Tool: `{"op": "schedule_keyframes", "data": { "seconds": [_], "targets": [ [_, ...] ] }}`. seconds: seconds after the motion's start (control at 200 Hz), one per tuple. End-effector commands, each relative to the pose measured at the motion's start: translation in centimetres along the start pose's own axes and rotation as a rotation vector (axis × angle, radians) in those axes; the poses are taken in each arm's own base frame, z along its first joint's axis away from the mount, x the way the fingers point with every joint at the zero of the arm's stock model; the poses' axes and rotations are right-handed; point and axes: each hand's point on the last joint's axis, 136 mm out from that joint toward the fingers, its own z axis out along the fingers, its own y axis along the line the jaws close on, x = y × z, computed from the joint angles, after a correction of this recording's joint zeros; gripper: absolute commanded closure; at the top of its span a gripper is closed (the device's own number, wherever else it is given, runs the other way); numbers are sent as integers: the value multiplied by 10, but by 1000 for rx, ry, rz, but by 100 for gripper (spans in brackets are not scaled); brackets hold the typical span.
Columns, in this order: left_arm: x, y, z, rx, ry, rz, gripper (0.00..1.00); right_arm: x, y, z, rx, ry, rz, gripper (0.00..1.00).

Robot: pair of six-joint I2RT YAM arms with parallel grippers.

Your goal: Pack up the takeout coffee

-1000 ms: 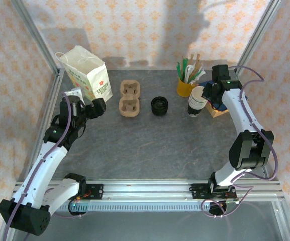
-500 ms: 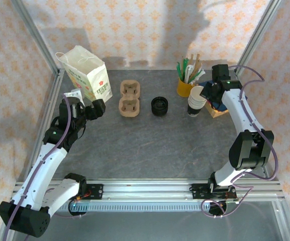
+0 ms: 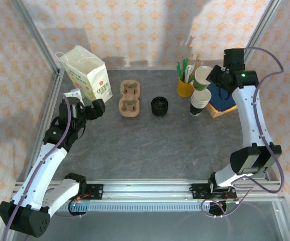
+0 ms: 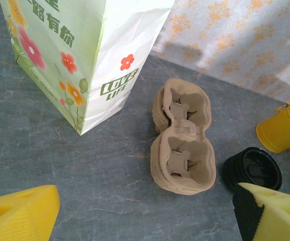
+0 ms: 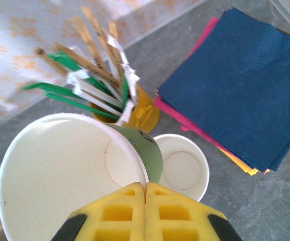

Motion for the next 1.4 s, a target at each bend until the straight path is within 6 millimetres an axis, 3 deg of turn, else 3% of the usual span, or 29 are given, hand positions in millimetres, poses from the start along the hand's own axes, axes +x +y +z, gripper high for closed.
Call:
{"op": "schedule_keyframes", "data": {
  "seconds": [0.0,0.135,0.285,0.731,0.876,1.016,1.391],
  "targets": [
    [-18,-6,-7,11,-59,-9,9,13,21,-41,-112,32,-39,100],
    [-19,-9,-6,23,-60,-17,9,41,54,-64,-246,83,-76,100],
    [-18,-13,-4,44,-49,-27,9,89,87,-68,-319,162,-130,100],
    [-23,-9,-9,17,-70,-8,9,248,105,-5,-286,276,-204,100],
    [-24,-13,-13,48,-79,-36,9,271,101,6,-257,262,-246,100],
    [-24,-16,-13,70,-83,-47,9,284,93,20,-197,256,-275,100],
    [-20,-14,-10,62,-69,-45,9,316,95,41,-182,329,-307,100]
  ]
}}
